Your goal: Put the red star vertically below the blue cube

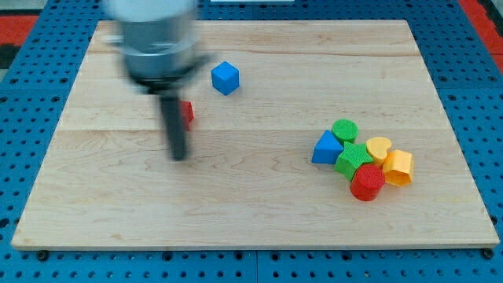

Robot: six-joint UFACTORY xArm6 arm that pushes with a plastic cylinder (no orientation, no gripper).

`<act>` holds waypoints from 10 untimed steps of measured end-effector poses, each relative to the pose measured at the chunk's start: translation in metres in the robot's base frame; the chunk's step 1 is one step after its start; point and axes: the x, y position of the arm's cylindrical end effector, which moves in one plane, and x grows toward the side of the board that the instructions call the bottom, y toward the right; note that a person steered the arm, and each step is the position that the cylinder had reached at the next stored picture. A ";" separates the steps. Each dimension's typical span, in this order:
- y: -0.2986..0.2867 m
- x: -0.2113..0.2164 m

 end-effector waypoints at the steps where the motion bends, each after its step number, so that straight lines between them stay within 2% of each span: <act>1: -0.083 -0.025; 2: -0.042 -0.076; 3: -0.006 -0.082; 4: -0.001 -0.078; 5: 0.022 -0.094; 6: 0.023 -0.081; 8: 0.086 -0.087; 10: 0.103 -0.091</act>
